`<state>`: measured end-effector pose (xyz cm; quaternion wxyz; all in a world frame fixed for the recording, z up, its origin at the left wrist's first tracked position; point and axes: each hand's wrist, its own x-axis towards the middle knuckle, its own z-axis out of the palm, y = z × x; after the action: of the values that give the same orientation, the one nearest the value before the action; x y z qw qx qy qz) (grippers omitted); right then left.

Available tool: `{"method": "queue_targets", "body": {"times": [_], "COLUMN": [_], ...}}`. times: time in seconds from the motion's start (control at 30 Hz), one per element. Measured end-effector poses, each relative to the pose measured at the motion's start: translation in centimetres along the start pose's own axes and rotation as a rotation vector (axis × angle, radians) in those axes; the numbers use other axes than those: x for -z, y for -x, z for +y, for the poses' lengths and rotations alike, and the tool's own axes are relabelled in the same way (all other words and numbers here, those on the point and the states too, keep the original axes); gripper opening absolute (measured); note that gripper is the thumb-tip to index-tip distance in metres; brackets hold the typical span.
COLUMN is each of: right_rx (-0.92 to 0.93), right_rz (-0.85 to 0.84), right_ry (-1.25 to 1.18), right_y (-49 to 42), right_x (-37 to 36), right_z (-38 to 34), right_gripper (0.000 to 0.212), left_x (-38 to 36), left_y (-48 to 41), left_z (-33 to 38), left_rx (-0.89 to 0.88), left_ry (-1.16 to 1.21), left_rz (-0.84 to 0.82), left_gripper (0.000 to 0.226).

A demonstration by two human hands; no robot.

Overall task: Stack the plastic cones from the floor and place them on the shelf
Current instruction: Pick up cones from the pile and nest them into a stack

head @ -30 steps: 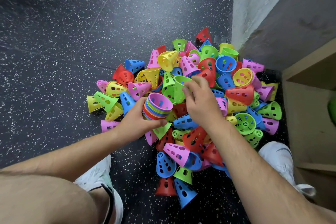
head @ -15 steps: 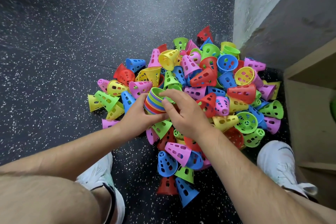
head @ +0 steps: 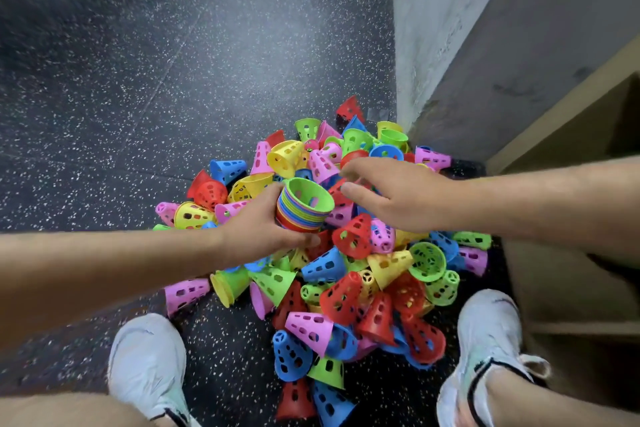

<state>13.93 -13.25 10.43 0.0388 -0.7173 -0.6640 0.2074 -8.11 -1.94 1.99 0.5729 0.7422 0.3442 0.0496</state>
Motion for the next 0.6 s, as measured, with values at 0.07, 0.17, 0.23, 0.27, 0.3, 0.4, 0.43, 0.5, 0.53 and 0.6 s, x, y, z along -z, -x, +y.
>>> {"method": "queue_targets", "body": {"times": [0.07, 0.17, 0.23, 0.27, 0.3, 0.4, 0.43, 0.5, 0.53, 0.6], "right_rx": [-0.014, 0.039, 0.156, 0.214, 0.253, 0.337, 0.372, 0.421, 0.436, 0.476], "right_rz": [-0.016, -0.037, -0.062, -0.087, -0.119, -0.169, -0.178, -0.218, -0.242, -0.267], "right_ry": [0.092, 0.144, 0.164, 0.172, 0.183, 0.307, 0.364, 0.464, 0.510, 0.554], "right_y": [0.3, 0.4, 0.5, 0.5, 0.6, 0.1, -0.1, -0.4, -0.7, -1.1], "right_x": [0.5, -0.8, -2.8, -3.9, -4.9, -7.0, -7.4, -7.8, -7.7, -7.4], "right_z": [2.0, 4.4, 5.3, 5.5, 5.6, 5.6, 5.6, 5.8, 6.0, 6.1], "right_gripper": [0.028, 0.018, 0.021, 0.026, 0.032, 0.045, 0.047, 0.050, 0.049, 0.043], "left_x": [0.2, 0.3, 0.3, 0.3, 0.2, -0.4, -0.8, -1.8, -2.2, -2.9], "left_y": [-0.8, -1.5, -1.7, -1.7, -1.7, -1.5, -1.3, -0.9, -0.7, -0.4], "left_z": [0.7, 1.2, 1.1, 1.0, 0.9, 0.7, 0.5, 0.0, -0.1, -0.5], "left_rx": [0.018, 0.053, 0.067, 0.068, 0.075, 0.094, 0.104, 0.124, 0.129, 0.141], "left_ry": [-0.051, -0.186, -0.242, -0.250, -0.247, -0.202, -0.170, -0.122, -0.105, -0.057], "left_rz": [-0.056, -0.091, -0.099, -0.103, -0.105, -0.121, -0.118, -0.100, -0.098, -0.102], "left_gripper": [0.074, 0.089, 0.094, 0.094, 0.093, 0.089, 0.086, 0.078, 0.079, 0.083]}}
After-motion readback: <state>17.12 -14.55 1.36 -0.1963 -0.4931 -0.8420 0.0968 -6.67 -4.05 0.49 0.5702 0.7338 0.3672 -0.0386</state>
